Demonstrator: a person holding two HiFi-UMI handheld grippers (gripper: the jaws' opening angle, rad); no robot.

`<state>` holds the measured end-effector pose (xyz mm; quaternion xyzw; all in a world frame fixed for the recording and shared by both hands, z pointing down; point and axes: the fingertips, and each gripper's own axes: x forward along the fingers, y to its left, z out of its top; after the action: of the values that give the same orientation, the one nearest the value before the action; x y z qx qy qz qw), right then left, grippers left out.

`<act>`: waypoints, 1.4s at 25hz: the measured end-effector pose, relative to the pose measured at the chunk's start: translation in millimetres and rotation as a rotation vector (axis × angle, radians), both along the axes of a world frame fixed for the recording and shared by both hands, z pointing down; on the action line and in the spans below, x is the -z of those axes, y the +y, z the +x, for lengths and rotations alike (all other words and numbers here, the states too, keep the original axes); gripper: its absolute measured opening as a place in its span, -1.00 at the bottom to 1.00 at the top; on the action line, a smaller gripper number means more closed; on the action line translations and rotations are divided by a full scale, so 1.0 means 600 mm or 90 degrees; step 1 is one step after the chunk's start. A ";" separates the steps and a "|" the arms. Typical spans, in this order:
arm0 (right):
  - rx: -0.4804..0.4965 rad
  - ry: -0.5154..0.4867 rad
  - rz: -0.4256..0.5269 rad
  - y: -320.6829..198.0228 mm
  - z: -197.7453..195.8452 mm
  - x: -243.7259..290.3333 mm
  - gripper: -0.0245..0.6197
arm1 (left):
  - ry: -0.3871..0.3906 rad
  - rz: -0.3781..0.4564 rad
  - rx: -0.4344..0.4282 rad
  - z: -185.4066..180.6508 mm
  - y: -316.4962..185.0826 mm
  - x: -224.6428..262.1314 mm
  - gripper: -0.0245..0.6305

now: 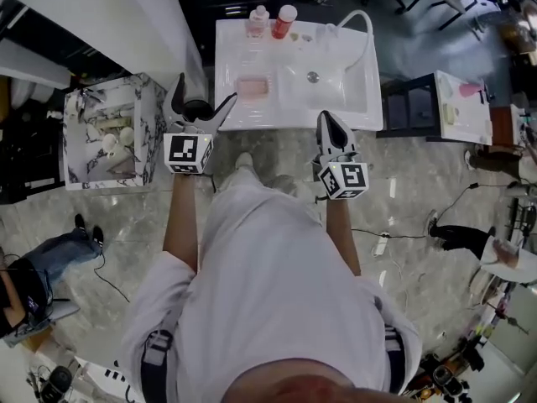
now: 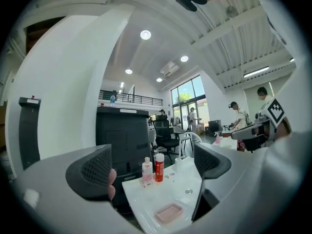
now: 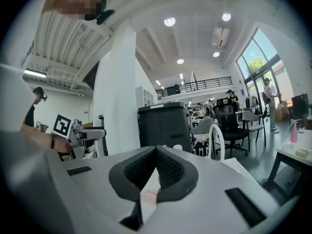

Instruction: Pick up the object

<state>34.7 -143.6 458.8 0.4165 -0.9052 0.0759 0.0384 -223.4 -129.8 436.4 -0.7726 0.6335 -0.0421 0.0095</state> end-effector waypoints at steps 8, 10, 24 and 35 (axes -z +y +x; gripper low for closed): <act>0.013 0.007 0.008 -0.048 -0.006 0.000 -0.92 | -0.042 -0.042 -0.065 0.027 -0.076 -0.053 0.69; 0.022 -0.002 0.007 -0.057 -0.002 0.005 -0.92 | -0.056 -0.058 -0.075 0.034 -0.093 -0.068 0.70; 0.020 -0.009 -0.012 -0.086 0.035 -0.004 -0.92 | -0.155 -0.232 -0.214 0.087 -0.201 -0.274 0.72; -0.020 -0.005 -0.017 -0.096 0.051 0.002 -0.92 | -0.252 -0.393 -0.404 0.144 -0.240 -0.446 0.72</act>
<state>65.1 -201.1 457.8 0.4296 -0.8977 0.0898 0.0392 -137.0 -273.8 704.0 -0.8714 0.3106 -0.3693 -0.0878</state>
